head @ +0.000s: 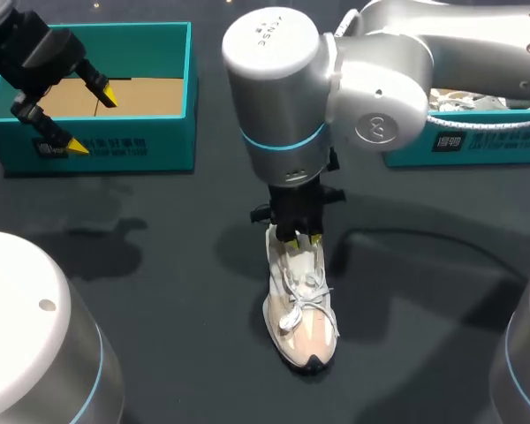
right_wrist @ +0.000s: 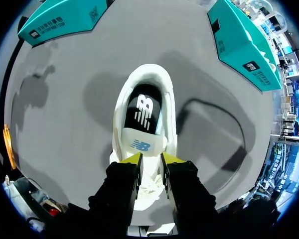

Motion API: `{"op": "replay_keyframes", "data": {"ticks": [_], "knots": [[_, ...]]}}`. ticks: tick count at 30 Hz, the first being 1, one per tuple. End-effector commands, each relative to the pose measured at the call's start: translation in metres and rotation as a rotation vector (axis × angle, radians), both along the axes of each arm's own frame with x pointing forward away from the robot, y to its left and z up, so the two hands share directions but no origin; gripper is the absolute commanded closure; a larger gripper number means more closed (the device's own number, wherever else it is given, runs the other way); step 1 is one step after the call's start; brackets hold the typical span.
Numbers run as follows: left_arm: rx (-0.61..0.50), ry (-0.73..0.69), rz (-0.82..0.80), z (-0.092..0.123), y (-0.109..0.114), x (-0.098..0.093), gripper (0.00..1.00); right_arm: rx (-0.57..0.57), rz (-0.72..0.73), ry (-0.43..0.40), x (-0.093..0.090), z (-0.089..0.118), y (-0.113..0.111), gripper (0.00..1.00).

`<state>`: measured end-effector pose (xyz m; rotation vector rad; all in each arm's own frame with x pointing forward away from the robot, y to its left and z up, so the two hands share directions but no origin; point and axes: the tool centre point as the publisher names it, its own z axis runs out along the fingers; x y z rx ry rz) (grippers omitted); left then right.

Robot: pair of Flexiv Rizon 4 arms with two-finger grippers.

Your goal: Take the shoe out of the shoebox, open the shoe tongue, remove and reinsert the insole, then place the shoe into the shoebox

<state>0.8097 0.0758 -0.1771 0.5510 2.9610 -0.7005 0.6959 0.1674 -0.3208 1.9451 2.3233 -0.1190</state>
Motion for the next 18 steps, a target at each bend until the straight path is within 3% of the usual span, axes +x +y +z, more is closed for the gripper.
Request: {"op": "replay_keyframes", "data": {"ticks": [1,5,12,16,18], "knots": [[0.003,0.001,-0.001,0.0,0.0,0.001,0.0,0.033,0.005,0.041,0.016,-0.024,-0.004,0.75],[0.003,0.001,-0.001,0.0,0.0,0.001,0.0,0.061,0.023,0.06,0.022,-0.031,-0.006,0.76],[0.003,0.001,-0.001,0.0,0.0,0.001,0.0,-0.019,0.047,0.027,0.01,0.005,-0.004,0.74],[0.003,0.001,-0.001,0.0,0.0,0.001,0.0,-0.083,0.156,0.031,0.008,0.025,-0.001,0.69],[0.003,0.001,-0.001,0.0,0.0,0.001,0.0,-0.144,0.258,0.057,0.01,0.032,0.003,0.62]]}}
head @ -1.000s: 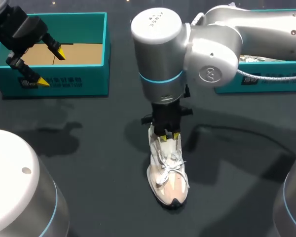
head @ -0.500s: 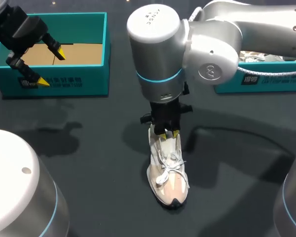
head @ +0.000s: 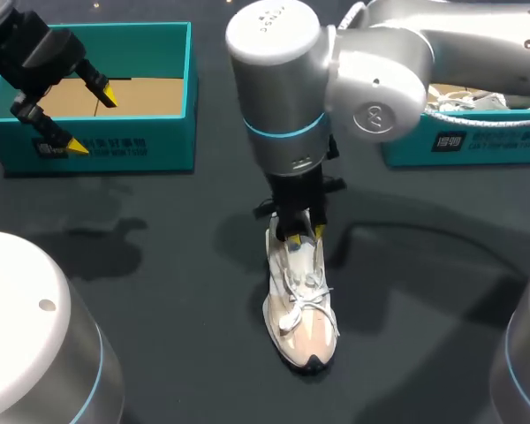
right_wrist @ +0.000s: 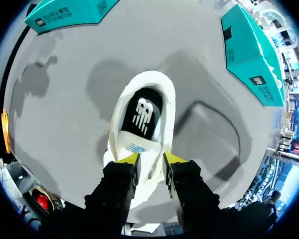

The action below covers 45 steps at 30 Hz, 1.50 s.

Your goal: Take the shoe out of the shoebox, open the shoe tongue, remove and reinsert the insole, then place the shoe into the shoebox

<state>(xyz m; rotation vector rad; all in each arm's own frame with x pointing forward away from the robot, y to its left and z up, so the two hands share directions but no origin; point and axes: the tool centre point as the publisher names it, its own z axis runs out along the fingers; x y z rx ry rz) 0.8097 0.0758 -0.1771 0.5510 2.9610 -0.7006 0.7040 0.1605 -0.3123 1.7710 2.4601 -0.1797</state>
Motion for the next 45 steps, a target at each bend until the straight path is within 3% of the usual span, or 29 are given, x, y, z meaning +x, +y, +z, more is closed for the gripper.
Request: {"op": "replay_keyframes", "data": {"ticks": [1,2,5,8,10,13,23,26,32,38,45], "knots": [[0.003,0.001,-0.001,0.0,0.0,0.001,0.0,-0.128,0.185,0.013,0.003,0.026,0.011,0.55],[0.003,0.001,-0.001,0.0,0.0,0.001,0.0,-0.145,0.248,0.013,0.005,0.029,0.012,0.51],[0.003,0.001,-0.001,0.0,0.0,0.001,0.0,-0.165,0.458,-0.037,0.008,0.036,0.017,0.13],[0.003,0.001,-0.001,0.0,0.0,0.001,0.0,-0.139,0.576,-0.104,0.009,0.046,0.013,0.0],[0.003,0.001,-0.001,0.0,0.0,0.001,0.0,-0.161,0.597,-0.111,0.011,0.05,0.012,0.0],[0.003,0.001,-0.001,0.0,0.0,0.001,0.0,-0.181,0.836,-0.148,0.014,0.054,0.012,0.0],[0.003,0.001,-0.001,0.0,0.0,0.001,0.0,-0.181,0.836,-0.148,0.014,0.054,0.012,0.0],[0.003,0.001,-0.001,0.0,0.0,0.001,0.0,-0.171,0.955,-0.115,0.032,0.042,0.021,0.0],[0.003,0.001,-0.001,0.0,0.0,0.001,0.0,-0.199,1.109,-0.127,0.052,0.041,0.028,0.0],[0.003,0.001,-0.001,0.0,0.0,0.001,0.0,-0.283,1.211,-0.102,0.062,0.038,0.032,0.0],[0.003,0.001,-0.001,0.0,0.0,0.001,0.0,-0.252,1.263,-0.108,0.07,0.032,0.029,0.0]]}}
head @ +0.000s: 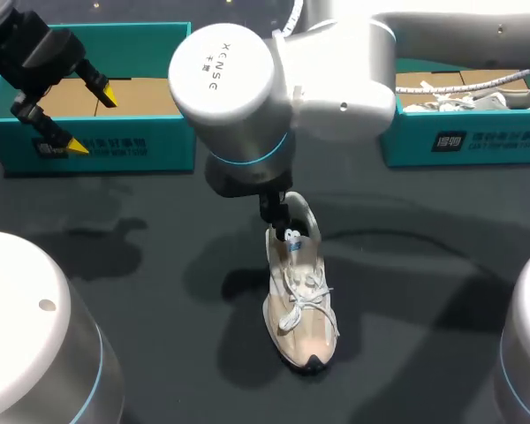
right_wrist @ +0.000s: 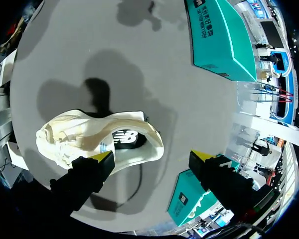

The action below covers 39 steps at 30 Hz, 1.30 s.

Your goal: Take the shoe out of the shoebox, open the shoe tongue, remove and reinsert the insole, then place the shoe into the shoebox

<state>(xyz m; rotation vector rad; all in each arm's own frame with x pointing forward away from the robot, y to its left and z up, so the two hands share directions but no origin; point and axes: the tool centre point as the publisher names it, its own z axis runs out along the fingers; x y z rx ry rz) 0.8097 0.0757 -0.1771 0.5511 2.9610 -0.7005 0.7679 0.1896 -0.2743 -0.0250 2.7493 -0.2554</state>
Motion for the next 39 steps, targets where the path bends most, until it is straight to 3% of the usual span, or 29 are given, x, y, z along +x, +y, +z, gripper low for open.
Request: {"op": "replay_keyframes", "data": {"ticks": [1,13,18,39], "knots": [[0.003,0.001,-0.001,0.0,0.0,0.001,0.0,0.018,0.015,0.009,0.008,-0.009,-0.001,0.0],[0.003,0.001,-0.001,0.0,0.0,0.001,0.0,0.041,0.063,0.013,0.027,-0.034,-0.021,0.01],[0.003,0.001,-0.001,0.0,0.0,0.001,0.0,0.062,0.08,0.032,0.034,-0.044,-0.026,0.11],[0.003,0.001,-0.001,0.0,0.0,0.001,0.0,0.086,0.17,0.119,0.055,-0.08,-0.018,0.34]]}}
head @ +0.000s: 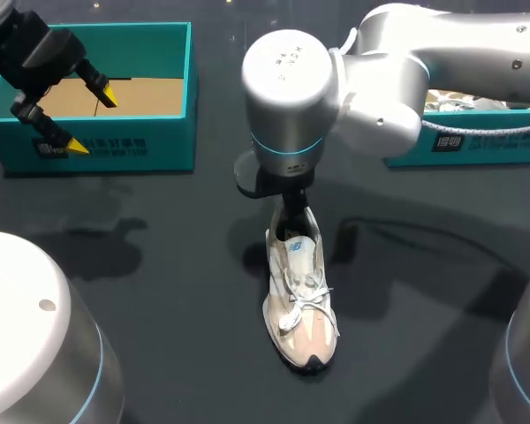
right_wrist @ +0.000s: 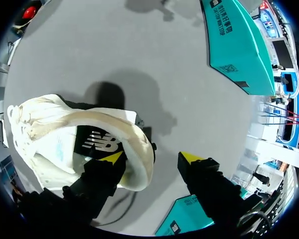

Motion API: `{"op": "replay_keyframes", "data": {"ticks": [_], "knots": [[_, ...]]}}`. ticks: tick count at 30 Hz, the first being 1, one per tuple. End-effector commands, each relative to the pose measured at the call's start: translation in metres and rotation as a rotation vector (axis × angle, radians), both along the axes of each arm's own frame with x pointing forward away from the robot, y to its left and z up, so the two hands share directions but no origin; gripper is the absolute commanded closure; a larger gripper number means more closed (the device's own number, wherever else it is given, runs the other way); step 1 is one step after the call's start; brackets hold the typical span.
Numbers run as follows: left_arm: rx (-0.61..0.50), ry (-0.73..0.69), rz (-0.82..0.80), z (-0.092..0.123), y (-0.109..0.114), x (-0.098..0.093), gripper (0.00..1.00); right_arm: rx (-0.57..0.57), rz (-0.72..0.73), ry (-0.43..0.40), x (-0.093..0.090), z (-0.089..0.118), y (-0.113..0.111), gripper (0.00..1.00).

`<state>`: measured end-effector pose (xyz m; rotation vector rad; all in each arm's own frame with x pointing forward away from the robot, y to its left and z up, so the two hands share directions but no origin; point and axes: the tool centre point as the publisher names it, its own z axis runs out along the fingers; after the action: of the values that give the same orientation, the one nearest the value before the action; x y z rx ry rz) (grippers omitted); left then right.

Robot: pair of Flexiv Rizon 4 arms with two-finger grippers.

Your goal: Take the shoe out of the shoebox, open the shoe tongue, remove and reinsert the insole, then place the shoe into the shoebox

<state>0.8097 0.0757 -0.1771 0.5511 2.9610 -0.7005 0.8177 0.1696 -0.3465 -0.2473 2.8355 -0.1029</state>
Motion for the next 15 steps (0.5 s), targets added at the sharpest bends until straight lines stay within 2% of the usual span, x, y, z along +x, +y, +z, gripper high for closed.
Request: {"op": "replay_keyframes", "data": {"ticks": [1,15], "knots": [[0.003,0.001,-0.001,0.0,0.0,0.001,0.0,0.007,0.008,0.023,0.006,-0.01,0.002,0.34],[0.003,0.001,-0.001,0.0,0.0,0.001,0.0,0.051,0.024,0.081,0.005,-0.028,0.001,0.46]]}}
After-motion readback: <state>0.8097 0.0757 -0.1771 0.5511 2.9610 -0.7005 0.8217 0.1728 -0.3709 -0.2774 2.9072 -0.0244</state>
